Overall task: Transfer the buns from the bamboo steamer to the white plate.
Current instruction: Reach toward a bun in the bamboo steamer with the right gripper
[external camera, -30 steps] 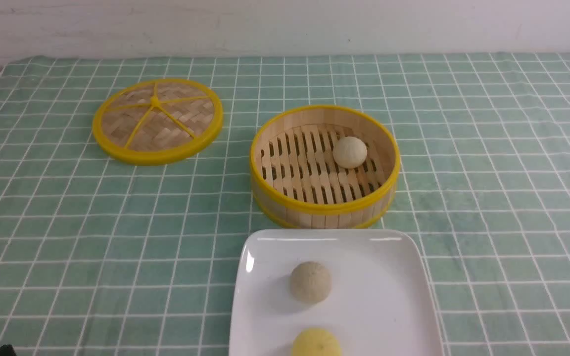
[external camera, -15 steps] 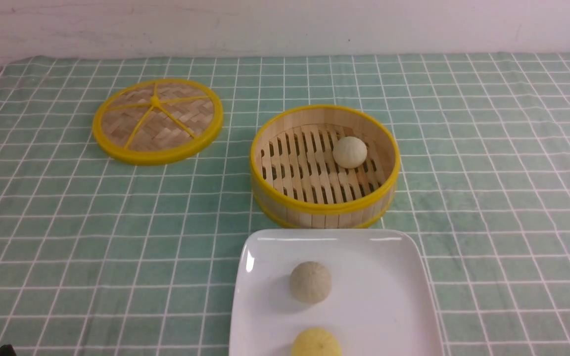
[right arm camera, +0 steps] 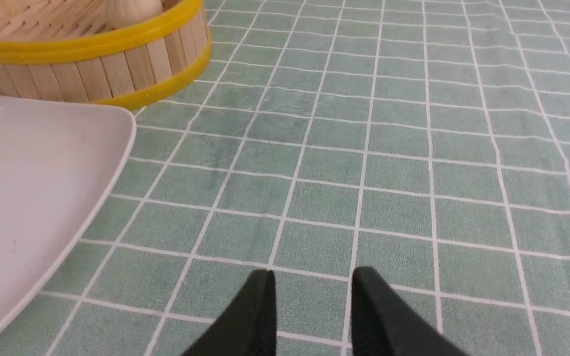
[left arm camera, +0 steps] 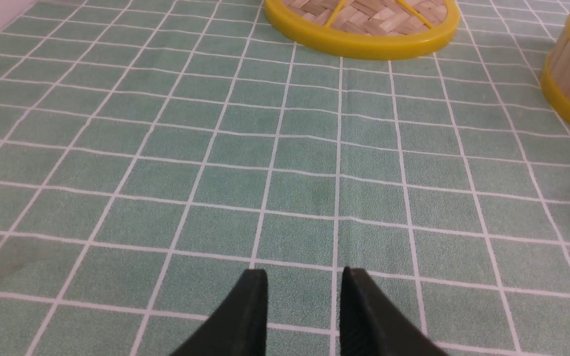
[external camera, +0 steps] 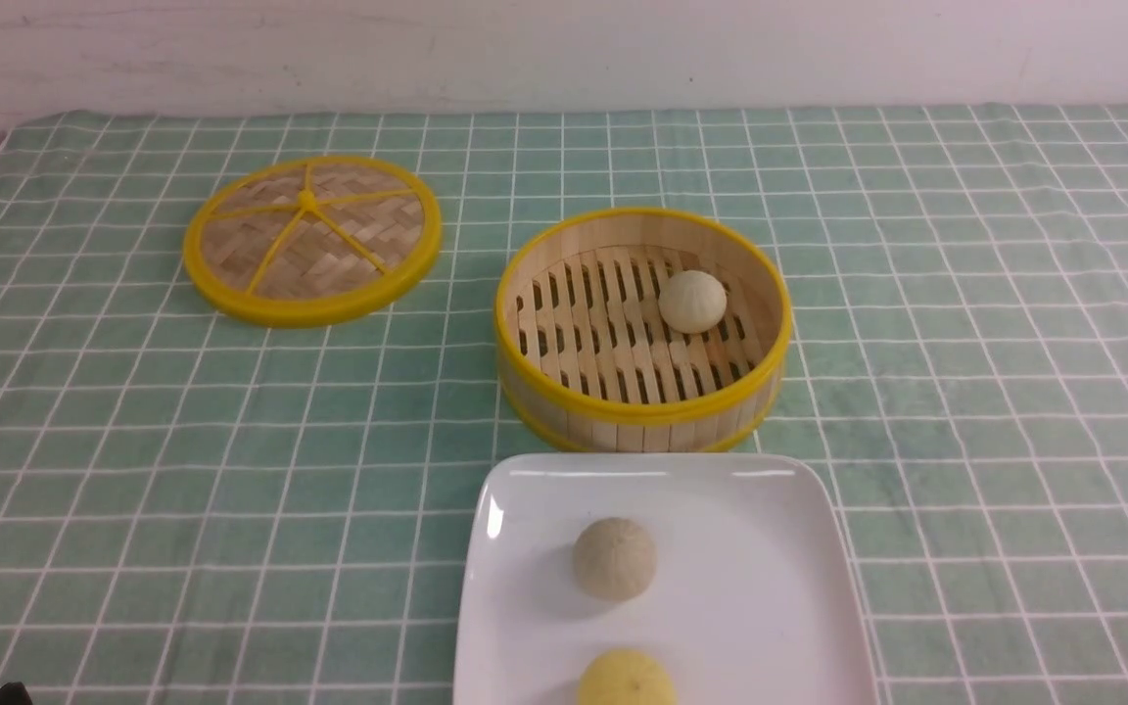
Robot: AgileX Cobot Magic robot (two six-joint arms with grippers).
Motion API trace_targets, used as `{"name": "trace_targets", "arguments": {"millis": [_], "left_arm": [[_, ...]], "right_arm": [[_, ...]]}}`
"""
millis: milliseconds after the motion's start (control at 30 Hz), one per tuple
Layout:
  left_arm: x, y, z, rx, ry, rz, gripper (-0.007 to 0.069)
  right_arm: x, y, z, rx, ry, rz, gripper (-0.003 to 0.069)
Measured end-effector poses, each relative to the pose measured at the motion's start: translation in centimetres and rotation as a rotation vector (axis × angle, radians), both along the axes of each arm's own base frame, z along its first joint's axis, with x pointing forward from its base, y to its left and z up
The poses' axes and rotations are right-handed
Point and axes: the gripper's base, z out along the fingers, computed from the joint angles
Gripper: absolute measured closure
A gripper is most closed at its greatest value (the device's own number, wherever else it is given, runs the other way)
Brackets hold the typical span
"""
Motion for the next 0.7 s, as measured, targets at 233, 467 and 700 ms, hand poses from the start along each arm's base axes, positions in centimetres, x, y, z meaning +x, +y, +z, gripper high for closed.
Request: {"name": "trace_targets", "arguments": {"millis": [233, 467, 700], "left_arm": [[0.0, 0.0, 0.0, 0.0, 0.0, 0.0, 0.0384], [0.0, 0.0, 0.0, 0.0, 0.0, 0.0, 0.0384], [0.0, 0.0, 0.0, 0.0, 0.0, 0.0, 0.0384]], "right_arm": [[0.01, -0.06, 0.0, -0.017, -0.002, -0.001, 0.0419], [0.01, -0.06, 0.0, -0.018, -0.003, -0.002, 0.0419], [0.03, 0.51, 0.2, 0.287, 0.018, -0.028, 0.0419]]}}
